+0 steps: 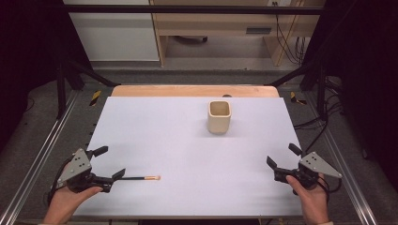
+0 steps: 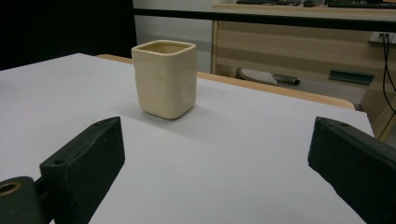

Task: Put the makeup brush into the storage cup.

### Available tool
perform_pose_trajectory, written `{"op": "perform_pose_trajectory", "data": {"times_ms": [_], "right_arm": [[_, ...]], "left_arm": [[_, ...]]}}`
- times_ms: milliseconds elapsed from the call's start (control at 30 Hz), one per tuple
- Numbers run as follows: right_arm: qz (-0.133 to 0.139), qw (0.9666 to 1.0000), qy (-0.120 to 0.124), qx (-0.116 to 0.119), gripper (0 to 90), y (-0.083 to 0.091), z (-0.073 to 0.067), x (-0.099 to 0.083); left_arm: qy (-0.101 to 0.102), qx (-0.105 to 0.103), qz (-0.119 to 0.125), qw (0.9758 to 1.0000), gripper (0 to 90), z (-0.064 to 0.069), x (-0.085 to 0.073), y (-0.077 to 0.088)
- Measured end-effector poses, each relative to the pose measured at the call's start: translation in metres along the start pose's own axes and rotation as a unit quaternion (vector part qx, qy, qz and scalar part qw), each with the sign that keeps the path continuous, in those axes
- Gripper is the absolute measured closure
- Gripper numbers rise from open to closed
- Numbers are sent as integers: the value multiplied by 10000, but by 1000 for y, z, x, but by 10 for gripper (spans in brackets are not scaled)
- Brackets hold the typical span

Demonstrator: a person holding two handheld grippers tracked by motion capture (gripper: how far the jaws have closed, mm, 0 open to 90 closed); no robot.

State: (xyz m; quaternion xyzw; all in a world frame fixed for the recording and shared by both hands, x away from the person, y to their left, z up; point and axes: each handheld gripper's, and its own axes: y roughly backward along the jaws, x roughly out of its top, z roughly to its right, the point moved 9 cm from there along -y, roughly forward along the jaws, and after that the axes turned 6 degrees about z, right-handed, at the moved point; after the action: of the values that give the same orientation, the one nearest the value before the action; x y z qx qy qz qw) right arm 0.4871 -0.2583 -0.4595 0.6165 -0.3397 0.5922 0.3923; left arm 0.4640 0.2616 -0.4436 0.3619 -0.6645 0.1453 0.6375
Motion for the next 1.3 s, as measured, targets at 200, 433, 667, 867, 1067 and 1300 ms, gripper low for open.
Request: {"op": "perform_pose_trajectory", "data": {"times_ms": [200,433,667,867,1067,1300], "right_arm": [[-11,10000,8,-10,42,1,-1,0],[17,10000,23,-14,42,1,0,0],[-20,10000,22,-18,43,0,-2,0],[-30,10000,23,-27,44,1,-1,-1],[-39,10000,66,-22,46,1,-1,-1],[-31,10000,72,-32,47,1,-1,-1]], "left_arm": [[-582,-522,-1028,9916,21,8,-1,-8],[-1143,-921,-1953,9697,56,4,3,-15],[-1608,-1344,-2769,9378,106,4,7,-29],[-1854,-1607,-3114,9181,117,10,4,-37],[-2053,-1869,-3398,8986,131,20,-3,-45],[-2125,-2068,-3708,8801,137,27,-13,-53]]}}
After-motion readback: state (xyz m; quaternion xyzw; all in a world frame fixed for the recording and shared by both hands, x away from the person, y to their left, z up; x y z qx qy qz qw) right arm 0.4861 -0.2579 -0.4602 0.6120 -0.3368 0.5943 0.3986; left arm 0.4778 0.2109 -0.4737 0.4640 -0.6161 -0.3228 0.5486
